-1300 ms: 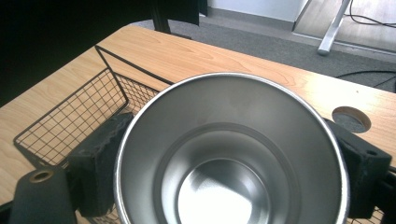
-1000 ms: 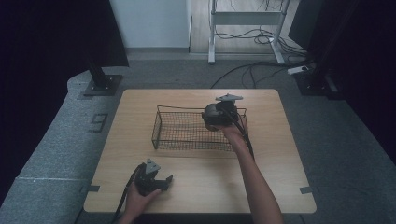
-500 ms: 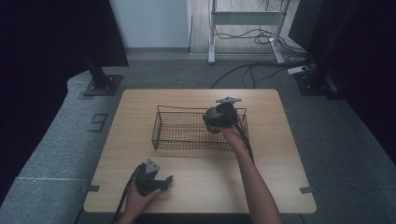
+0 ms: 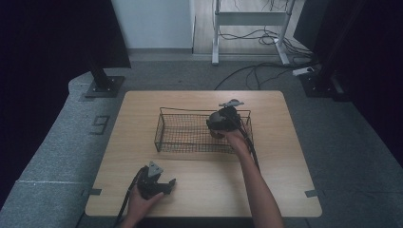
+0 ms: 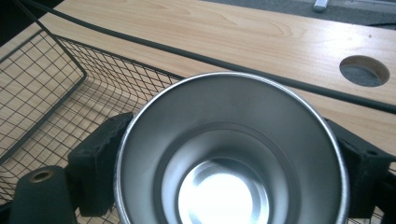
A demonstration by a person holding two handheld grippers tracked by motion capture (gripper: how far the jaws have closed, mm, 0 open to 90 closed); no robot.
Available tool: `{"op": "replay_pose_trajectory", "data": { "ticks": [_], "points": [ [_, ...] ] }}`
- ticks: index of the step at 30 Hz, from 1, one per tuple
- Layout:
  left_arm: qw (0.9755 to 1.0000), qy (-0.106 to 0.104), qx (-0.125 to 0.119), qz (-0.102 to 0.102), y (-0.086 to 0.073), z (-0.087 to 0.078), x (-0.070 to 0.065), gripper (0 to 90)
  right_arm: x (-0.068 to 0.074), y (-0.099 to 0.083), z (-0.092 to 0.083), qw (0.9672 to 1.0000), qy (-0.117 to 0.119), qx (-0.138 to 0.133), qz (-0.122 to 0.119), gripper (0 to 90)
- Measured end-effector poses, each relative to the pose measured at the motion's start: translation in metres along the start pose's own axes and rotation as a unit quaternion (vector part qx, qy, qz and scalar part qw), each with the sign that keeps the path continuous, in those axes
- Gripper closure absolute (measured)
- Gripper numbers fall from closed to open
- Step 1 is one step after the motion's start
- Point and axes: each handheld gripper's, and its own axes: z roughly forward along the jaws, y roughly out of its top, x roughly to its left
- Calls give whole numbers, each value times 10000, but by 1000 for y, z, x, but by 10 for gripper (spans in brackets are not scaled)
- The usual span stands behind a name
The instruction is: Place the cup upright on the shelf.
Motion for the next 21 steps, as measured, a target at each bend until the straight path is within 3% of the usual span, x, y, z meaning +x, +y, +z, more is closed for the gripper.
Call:
{"op": "replay_pose_trajectory", "data": {
  "ticks": [10, 21],
  "points": [
    [10000, 1, 2, 1, 0, 0, 0, 167, -2, -6, 9, 9999, -58, 155, -5, 136],
    [10000, 1, 1, 1, 0, 0, 0, 167, -5, -12, 14, 9995, 30, 295, 92, 136]
  ]
}}
